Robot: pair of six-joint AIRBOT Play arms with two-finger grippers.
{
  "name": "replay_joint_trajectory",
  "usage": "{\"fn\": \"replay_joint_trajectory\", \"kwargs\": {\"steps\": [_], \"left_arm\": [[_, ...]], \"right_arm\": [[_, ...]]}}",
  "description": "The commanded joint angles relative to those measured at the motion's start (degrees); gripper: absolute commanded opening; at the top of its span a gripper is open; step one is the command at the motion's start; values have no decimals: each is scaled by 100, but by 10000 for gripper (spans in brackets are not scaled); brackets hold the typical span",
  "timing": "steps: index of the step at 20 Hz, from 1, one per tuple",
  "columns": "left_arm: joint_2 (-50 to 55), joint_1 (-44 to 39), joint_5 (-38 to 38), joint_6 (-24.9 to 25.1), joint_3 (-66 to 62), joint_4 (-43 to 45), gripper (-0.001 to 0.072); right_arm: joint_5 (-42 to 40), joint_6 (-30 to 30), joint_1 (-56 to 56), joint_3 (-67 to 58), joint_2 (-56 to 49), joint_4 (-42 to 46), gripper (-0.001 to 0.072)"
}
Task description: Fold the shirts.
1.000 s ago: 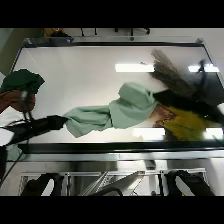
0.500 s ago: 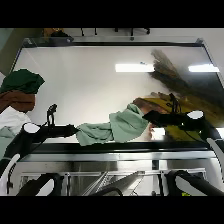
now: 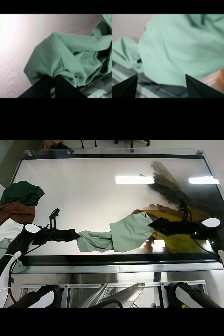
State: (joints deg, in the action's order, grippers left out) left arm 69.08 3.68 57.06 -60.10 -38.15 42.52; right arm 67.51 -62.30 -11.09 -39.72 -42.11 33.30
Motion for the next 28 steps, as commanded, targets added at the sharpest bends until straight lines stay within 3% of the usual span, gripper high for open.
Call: {"fn": "replay_joint_trajectory", "kwargs": {"steps": [1,7,10,12,15,16,17,20,22,25,28], "left_arm": [[46,4,20,9,-114,-9,18],[46,4,175,9,-116,-7,18],[46,4,181,9,-116,-7,18],[46,4,177,9,-116,-7,18],[46,4,173,9,-116,-7,18],[46,4,168,9,-116,-7,18],[46,4,170,9,-116,-7,18],[39,7,144,7,-116,-11,18],[-92,68,146,7,-170,-13,18],[-791,573,573,-131,-870,-9,17],[-1810,1512,1008,-341,-1993,-20,17]], "right_arm": [[-348,-162,614,157,50,286,646],[-1895,-393,1047,199,-920,868,646],[-1991,-354,1049,199,-1386,457,646],[-1991,-11,1049,199,-1567,-129,620],[-1996,710,1047,162,-1576,-1091,268],[-1996,704,1047,114,-1576,-1174,131],[-1998,706,1047,57,-1576,-1167,38],[-1762,704,1045,-116,-1543,-1187,26],[-1123,710,1029,-350,-1333,-1539,25],[39,1117,529,-1174,-693,-2610,25],[643,1401,-605,-2068,83,-4103,26]]}}
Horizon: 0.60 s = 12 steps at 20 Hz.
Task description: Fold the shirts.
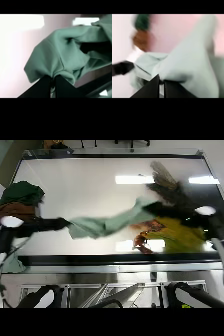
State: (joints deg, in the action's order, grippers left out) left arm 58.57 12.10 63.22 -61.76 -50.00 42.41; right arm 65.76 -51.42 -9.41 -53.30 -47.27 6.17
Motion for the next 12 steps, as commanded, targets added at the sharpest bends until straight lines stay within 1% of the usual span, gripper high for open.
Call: {"fn": "replay_joint_trajectory", "kwargs": {"steps": [1,3,5,6,8,10,12], "left_arm": [[-1078,966,444,-177,-1106,-11,17],[-1733,1499,461,-184,-1528,-13,17],[-2288,1803,463,-181,-1792,-7,17],[-2535,1814,433,-184,-1832,-13,17],[-2929,1582,203,-184,-1600,-55,17],[-3134,1117,55,-232,-1139,-50,18],[-3213,529,-186,-308,-461,-46,17]], "right_arm": [[968,374,-1163,-922,857,-1786,26],[1137,651,-1740,-1064,1394,-2251,26],[1128,800,-2135,-1064,1891,-2247,26],[1126,802,-2273,-1064,2120,-2087,26],[1141,789,-2328,-1058,2444,-1287,26],[1298,772,-2326,-964,2586,-374,26],[1386,802,-2321,-507,2618,42,26]]}}
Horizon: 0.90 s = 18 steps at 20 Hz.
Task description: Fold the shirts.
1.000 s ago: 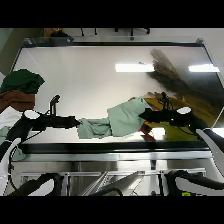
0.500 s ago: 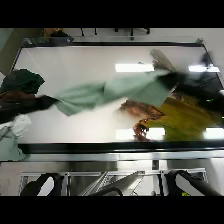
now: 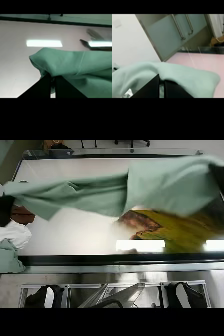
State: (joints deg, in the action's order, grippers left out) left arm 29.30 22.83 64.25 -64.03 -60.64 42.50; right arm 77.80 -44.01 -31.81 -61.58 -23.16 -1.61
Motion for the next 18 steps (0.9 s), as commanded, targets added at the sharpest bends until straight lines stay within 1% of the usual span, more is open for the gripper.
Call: {"fn": "replay_joint_trajectory", "kwargs": {"steps": [1,3,5,8,10,12,15,18], "left_arm": [[-251,-861,-448,-136,957,-52,18],[0,-1552,-868,-232,1650,-52,18],[525,-2205,-1311,-251,2190,-17,18],[1447,-2719,-1700,-251,2702,-9,18],[2059,-2778,-1786,-247,2896,-4,18],[2636,-2680,-1838,-245,2892,-9,17],[3318,-2356,-1556,-188,2433,-31,18],[3602,-2181,-1296,-181,1904,-20,18]], "right_arm": [[175,79,-81,739,205,835,26],[66,129,-72,1718,92,839,26],[-188,140,122,2669,-221,951,26],[-459,267,776,3418,-1110,1392,27],[-761,358,1207,3412,-1797,1829,27],[-960,358,1340,3195,-2435,2105,27],[-680,354,1340,2339,-3259,2240,27],[-439,284,1344,1314,-3661,2249,29]]}}
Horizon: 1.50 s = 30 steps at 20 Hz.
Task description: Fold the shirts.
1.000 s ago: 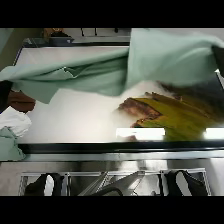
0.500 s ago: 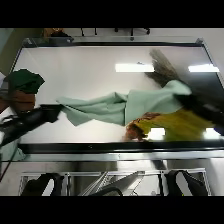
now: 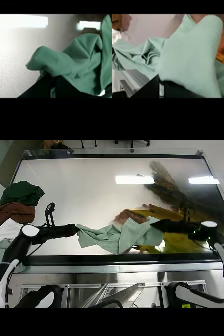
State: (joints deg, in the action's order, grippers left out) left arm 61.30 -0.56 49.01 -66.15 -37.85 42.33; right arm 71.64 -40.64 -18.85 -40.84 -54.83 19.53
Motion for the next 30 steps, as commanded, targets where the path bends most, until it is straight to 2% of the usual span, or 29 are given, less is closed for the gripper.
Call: {"fn": "replay_joint_trajectory", "kwargs": {"steps": [1,2,3,4,6,9,10,11,12,17,18,19,20,21,24,27,30], "left_arm": [[501,201,273,28,-490,-2,18],[614,227,339,28,-549,-13,18],[750,225,404,31,-573,-4,18],[898,219,470,31,-573,-7,18],[1200,214,662,33,-573,-11,19],[1464,214,785,157,-573,-9,19],[1502,214,782,173,-573,-9,18],[1515,214,776,184,-573,-7,19],[1513,214,745,201,-573,-4,19],[1513,221,708,280,-573,11,19],[1513,221,706,308,-573,11,19],[1513,221,693,317,-573,11,19],[1513,227,669,334,-575,11,19],[1497,234,651,334,-577,0,19],[911,238,824,332,-787,-240,18],[-415,238,1191,334,-1838,-1178,19],[-1963,236,291,330,-3307,-1668,18]], "right_arm": [[173,-192,42,-999,-590,210,61],[168,-332,39,-1130,-658,343,154],[170,-413,37,-1141,-680,457,203],[179,-601,39,-1141,-686,726,293],[289,-1226,37,-1141,-645,1386,390],[669,-1801,280,-1040,-433,1574,393],[614,-1910,538,-938,-319,1593,423],[407,-2044,846,-831,-245,1626,529],[44,-2153,1217,-741,-234,1672,547],[-1891,-2479,2573,-678,-684,1624,546],[-2065,-2498,2671,-682,-807,1515,535],[-2103,-2479,2693,-697,-881,1377,349],[-2098,-2354,2693,-710,-883,1193,106],[-2033,-2275,2688,-767,-817,1073,45],[-1226,-2271,2627,-1331,-203,610,26],[-125,-1727,2157,-2684,603,-673,26],[177,-1648,1580,-4319,1169,-1161,26]]}}
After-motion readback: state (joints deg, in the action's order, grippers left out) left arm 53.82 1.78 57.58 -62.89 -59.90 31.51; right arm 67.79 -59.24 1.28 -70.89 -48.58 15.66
